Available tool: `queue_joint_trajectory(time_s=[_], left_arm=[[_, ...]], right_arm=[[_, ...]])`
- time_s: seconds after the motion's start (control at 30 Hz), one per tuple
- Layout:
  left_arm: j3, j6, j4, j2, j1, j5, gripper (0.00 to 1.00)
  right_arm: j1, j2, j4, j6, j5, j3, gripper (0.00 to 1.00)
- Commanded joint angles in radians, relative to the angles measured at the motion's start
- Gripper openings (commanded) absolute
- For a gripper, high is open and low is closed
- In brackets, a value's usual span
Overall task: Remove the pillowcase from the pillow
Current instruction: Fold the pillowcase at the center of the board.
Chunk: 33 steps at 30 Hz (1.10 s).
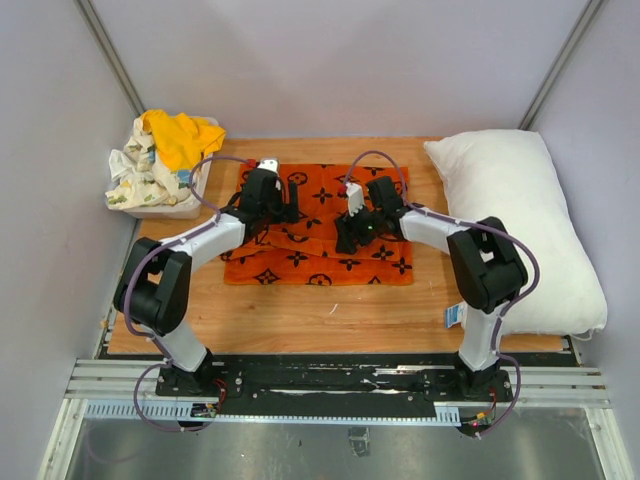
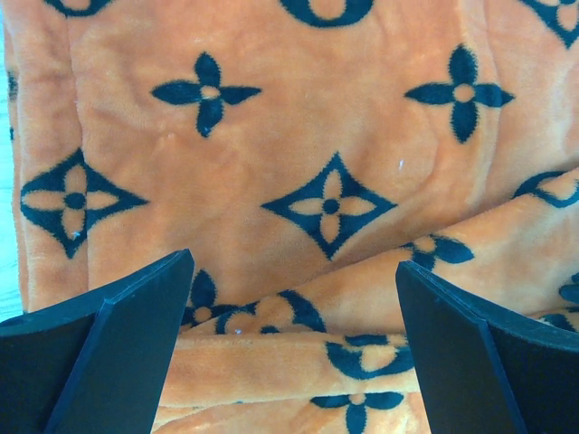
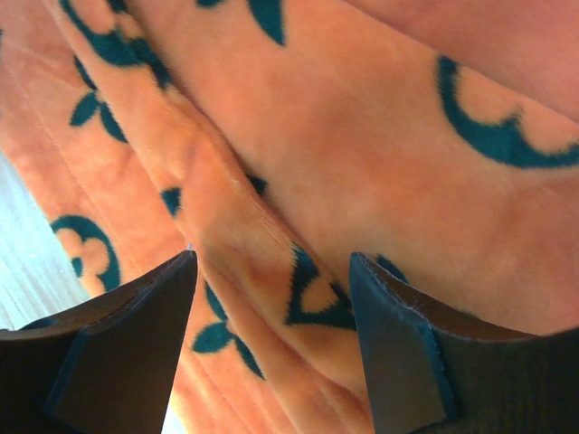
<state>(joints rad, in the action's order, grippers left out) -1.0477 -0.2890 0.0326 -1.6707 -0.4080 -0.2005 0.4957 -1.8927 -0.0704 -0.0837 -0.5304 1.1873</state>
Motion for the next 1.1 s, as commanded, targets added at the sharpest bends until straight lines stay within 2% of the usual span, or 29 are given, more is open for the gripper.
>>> queue_joint_trajectory(time_s=[0.0, 0.17, 0.37, 0.57, 0.87, 0.93, 1.07], left_arm=[[0.012, 0.024, -0.006, 0.049, 0.0, -0.01, 0.99], [0.014, 0.028, 0.0, 0.067, 0.0, -0.007, 0.99], [0.016, 0.023, -0.013, 0.075, 0.0, 0.009, 0.99], [0.016, 0.023, -0.018, 0.07, 0.0, 0.032, 0.99], [0.033, 0.03, -0.029, 0.087, 0.0, 0.032, 0.99], [0.033, 0.03, -0.03, 0.087, 0.0, 0.032, 0.99], [0.036, 0.031, -0.032, 0.091, 0.0, 0.029, 0.99]], right_arm=[[-0.059, 0.041, 0.023, -0.001, 0.003, -0.037, 0.69], [-0.18, 0.181, 0.166, 0.141, -0.025, -0.177, 0.69], [-0.258, 0.303, 0.189, 0.278, 0.167, -0.288, 0.59], [-0.264, 0.242, 0.17, 0.338, 0.195, -0.296, 0.55], [-0.263, 0.265, 0.163, 0.325, 0.218, -0.356, 0.52], [-0.263, 0.279, 0.167, 0.325, 0.211, -0.371, 0.47], [-0.263, 0.316, 0.168, 0.34, 0.193, -0.391, 0.17]])
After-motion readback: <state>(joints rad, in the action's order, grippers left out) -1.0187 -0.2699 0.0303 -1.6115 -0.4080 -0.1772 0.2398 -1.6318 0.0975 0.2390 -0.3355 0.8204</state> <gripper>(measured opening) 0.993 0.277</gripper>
